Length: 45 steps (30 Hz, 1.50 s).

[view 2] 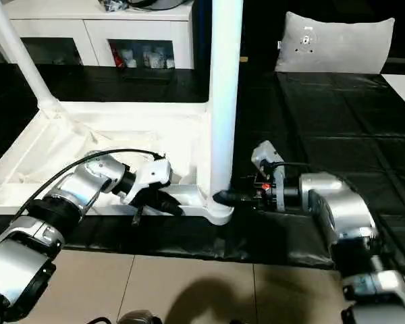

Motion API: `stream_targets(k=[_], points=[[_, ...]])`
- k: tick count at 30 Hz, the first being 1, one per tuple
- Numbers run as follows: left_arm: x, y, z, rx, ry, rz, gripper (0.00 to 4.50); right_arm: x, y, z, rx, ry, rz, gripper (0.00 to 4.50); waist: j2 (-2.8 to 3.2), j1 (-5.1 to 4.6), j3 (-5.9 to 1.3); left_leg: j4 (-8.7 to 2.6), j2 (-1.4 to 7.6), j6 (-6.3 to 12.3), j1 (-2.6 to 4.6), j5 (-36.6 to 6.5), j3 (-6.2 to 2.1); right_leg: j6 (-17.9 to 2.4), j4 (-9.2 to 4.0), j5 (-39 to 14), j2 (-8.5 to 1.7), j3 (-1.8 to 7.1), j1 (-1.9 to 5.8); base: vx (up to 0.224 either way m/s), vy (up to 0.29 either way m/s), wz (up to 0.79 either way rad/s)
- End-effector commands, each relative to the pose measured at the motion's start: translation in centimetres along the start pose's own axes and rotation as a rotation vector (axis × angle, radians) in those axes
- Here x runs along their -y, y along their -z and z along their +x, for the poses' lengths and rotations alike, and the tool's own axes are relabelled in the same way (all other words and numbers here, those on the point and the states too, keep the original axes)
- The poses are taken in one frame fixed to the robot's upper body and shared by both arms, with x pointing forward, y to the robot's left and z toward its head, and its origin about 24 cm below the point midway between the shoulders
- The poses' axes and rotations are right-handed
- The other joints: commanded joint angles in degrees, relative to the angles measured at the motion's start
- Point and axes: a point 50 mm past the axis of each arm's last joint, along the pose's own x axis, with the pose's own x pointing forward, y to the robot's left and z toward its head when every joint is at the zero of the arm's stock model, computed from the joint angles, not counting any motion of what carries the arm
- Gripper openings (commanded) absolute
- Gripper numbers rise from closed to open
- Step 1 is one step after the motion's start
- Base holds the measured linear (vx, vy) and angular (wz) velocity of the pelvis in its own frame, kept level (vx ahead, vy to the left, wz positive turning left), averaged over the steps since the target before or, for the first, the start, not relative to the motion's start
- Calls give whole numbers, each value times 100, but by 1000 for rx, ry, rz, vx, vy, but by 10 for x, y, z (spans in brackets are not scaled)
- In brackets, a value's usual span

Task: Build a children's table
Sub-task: Rotate leg to tighten

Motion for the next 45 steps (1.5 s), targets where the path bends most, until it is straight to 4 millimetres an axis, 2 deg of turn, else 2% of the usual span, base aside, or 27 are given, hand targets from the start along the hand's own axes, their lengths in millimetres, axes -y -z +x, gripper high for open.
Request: stream_targets(k=[1,3,4,5,6,8,10,12,13,14,15,17,18,19,20,22,24,25,27,29,33,37,40,41,45], points=[[-6,-15,8,40,-81,-27,0,-6,-11,17,62,9,6,198,-118,-58,-487,-368,179,320,76,-736,-37,70,-477,-2711,-422,305,363,0,0,0],[-11,-18,11,52,-155,-73,0,0,-13,27,70,130,39,196,-106,-126,-474,-360,148,282,77,-817,-36,177,-529,-2885,-404,265,352,0,0,0],[-15,-20,13,59,-212,-112,0,6,-12,33,64,217,71,196,-95,-172,-479,-362,149,270,56,-829,-52,234,-539,-2878,-396,245,375,0,0,0],[-15,-20,14,61,-219,-117,0,6,-12,33,63,229,74,196,-87,-234,-480,-359,156,245,49,-875,-71,275,-550,-2873,-394,212,383,0,0,0],[-19,-23,16,70,-284,-156,0,12,-12,39,54,334,99,196,-94,-272,-490,-357,153,245,49,-880,-73,302,-553,-2841,-393,215,392,0,0,0],[-23,-27,20,83,-374,-200,0,22,-14,46,63,506,109,196,-89,-419,-490,-349,143,235,33,-881,-77,257,-551,-2746,-402,217,386,0,0,0],[-27,-35,26,117,-478,-257,0,28,-18,53,103,671,152,196,-85,-500,-494,-342,109,268,11,-837,-78,233,-550,-2726,-409,204,399,0,0,0],[-28,-40,30,136,-508,-265,0,27,-19,57,113,668,130,196,-103,-546,-516,-334,94,357,25,-766,-59,165,-541,-2585,-396,226,389,0,0,0],[-27,-43,32,141,-513,-261,0,25,-20,60,114,654,100,196,-99,-541,-522,-338,84,463,2,-679,-53,139,-512,-2445,-394,248,410,0,0,0],[-27,-43,33,143,-512,-262,0,24,-21,61,122,636,93,228,-99,-528,-532,-340,94,517,-18,-588,-64,117,-484,-2315,-400,263,431,0,0,0],[-27,-44,33,146,-509,-254,0,22,-21,62,139,612,84,261,-103,-509,-556,-345,126,615,-43,-389,-84,25,-410,-1963,-405,297,445,0,0,0],[-27,-44,33,143,-504,-234,0,20,-21,62,151,578,79,267,-93,-483,-570,-339,147,781,-45,-157,-86,-190,-328,-1489,-415,332,448,0,0,0],[-27,-43,32,138,-502,-217,0,20,-21,61,155,564,74,267,-97,-481,-564,-340,149,806,-48,-139,-85,-224,-322,-1458,-414,335,448,0,0,0],[-27,-43,31,134,-503,-207,0,19,-20,61,158,556,70,282,-99,-466,-564,-338,144,823,-40,-140,-75,-265,-316,-1450,-418,340,452,0,0,0],[-26,-42,30,137,-477,-165,0,21,-18,56,148,547,44,305,-55,-451,-554,-343,145,824,-38,-161,-78,-284,-319,-1488,-421,336,454,0,0,0],[-24,-40,28,139,-452,-145,0,23,-16,50,140,532,14,316,-79,-451,-546,-346,143,804,-26,-267,-65,-250,-346,-1603,-409,336,456,0,0,0],[-23,-39,27,133,-426,-125,0,25,-15,44,126,515,-4,328,-78,-437,-544,-350,158,786,-17,-326,-66,-257,-348,-1651,-411,339,453,0,0,0],[-21,-35,25,109,-393,-92,0,25,-14,37,110,474,-35,349,-72,-420,-539,-352,166,772,-2,-366,-62,-272,-353,-1701,-408,341,444,0,0,0],[-20,-30,22,84,-361,-65,0,25,-15,29,96,436,-59,354,-59,-365,-541,-353,186,768,20,-434,-57,-259,-349,-1749,-409,355,431,0,0,0],[-18,-25,18,57,-329,-42,0,25,-15,20,80,392,-92,384,-59,-310,-548,-351,221,755,25,-402,-66,-315,-314,-1636,-421,374,420,0,0,0],[-15,-15,10,7,-241,19,0,24,-15,3,24,316,-148,415,-67,-222,-546,-351,235,742,31,-394,-61,-347,-296,-1611,-420,386,410,0,0,0],[-12,-11,4,-15,-175,66,0,24,-14,-5,-12,278,-179,415,-79,-154,-546,-348,223,673,28,-400,-51,-355,-289,-1677,-433,386,409,0,0,0],[-7,-9,-1,-26,-80,120,0,16,-10,-11,-54,157,-197,415,-75,-86,-548,-350,248,709,34,-425,-50,-352,-278,-1678,-437,401,401,0,0,0],[-6,-9,-2,-32,-65,137,0,13,-9,-12,-61,111,-190,390,-68,-70,-555,-350,267,697,44,-407,-55,-390,-266,-1637,-439,402,388,0,0,0],[-3,-11,-4,-47,2,183,0,6,-8,-13,-57,-4,-161,363,-72,-27,-536,-355,260,654,46,-567,-47,-356,-301,-1841,-436,397,384,0,0,0]])
